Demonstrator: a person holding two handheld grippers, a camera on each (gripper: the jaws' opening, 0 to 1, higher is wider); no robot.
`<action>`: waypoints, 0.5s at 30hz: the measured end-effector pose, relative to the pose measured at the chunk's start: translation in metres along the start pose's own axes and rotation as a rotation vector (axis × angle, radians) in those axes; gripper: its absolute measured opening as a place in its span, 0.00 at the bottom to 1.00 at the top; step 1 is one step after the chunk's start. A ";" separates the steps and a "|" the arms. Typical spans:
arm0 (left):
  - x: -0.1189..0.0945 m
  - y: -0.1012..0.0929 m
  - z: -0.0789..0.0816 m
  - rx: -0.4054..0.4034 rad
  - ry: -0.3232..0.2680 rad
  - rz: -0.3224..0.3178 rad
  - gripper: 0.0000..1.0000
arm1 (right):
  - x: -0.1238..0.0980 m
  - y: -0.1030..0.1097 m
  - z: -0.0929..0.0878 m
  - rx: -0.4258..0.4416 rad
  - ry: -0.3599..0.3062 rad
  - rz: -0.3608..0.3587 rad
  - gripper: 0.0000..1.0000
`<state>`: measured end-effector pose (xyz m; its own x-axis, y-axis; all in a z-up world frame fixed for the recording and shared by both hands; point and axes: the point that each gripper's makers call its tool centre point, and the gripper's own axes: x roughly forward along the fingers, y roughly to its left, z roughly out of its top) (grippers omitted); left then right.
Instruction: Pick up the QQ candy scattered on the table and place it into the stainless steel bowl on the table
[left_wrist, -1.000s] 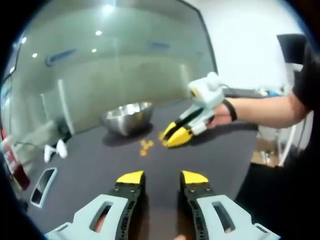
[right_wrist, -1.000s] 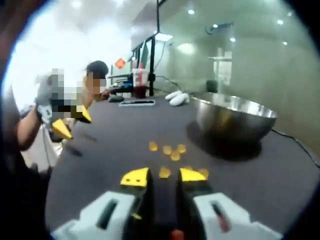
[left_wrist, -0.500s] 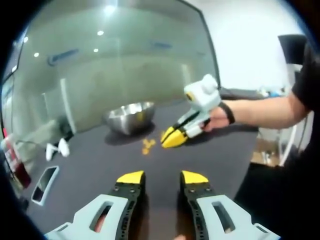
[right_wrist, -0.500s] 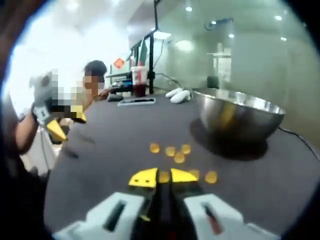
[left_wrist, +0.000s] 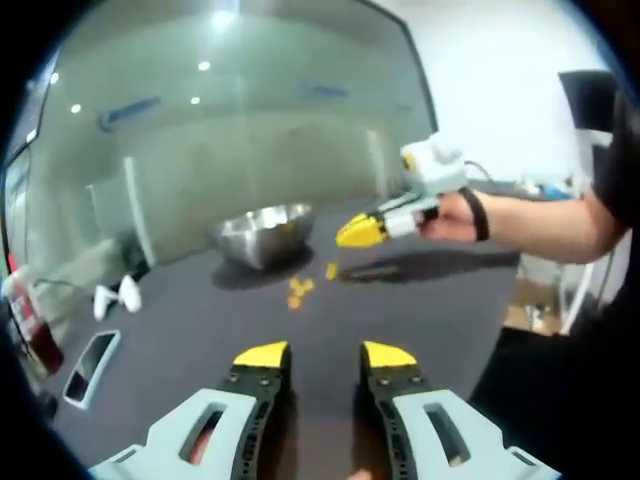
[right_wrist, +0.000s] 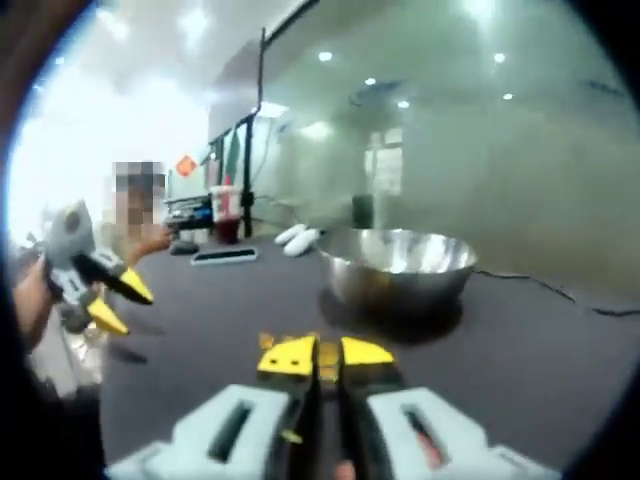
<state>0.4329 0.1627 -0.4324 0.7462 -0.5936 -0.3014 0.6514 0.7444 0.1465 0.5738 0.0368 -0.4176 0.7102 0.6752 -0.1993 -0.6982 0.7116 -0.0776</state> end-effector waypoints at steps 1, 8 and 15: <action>0.000 0.000 0.000 0.000 -0.002 -0.001 0.29 | -0.001 -0.003 0.001 0.002 -0.002 -0.014 0.09; 0.000 -0.002 0.008 0.016 -0.046 -0.008 0.29 | 0.002 -0.016 0.003 0.047 0.004 -0.036 0.09; 0.002 0.002 0.000 -0.001 -0.010 0.011 0.30 | 0.015 -0.030 0.024 0.045 -0.018 -0.093 0.09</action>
<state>0.4357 0.1634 -0.4325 0.7548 -0.5883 -0.2900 0.6428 0.7514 0.1489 0.6072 0.0301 -0.3947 0.7736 0.6090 -0.1752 -0.6248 0.7791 -0.0507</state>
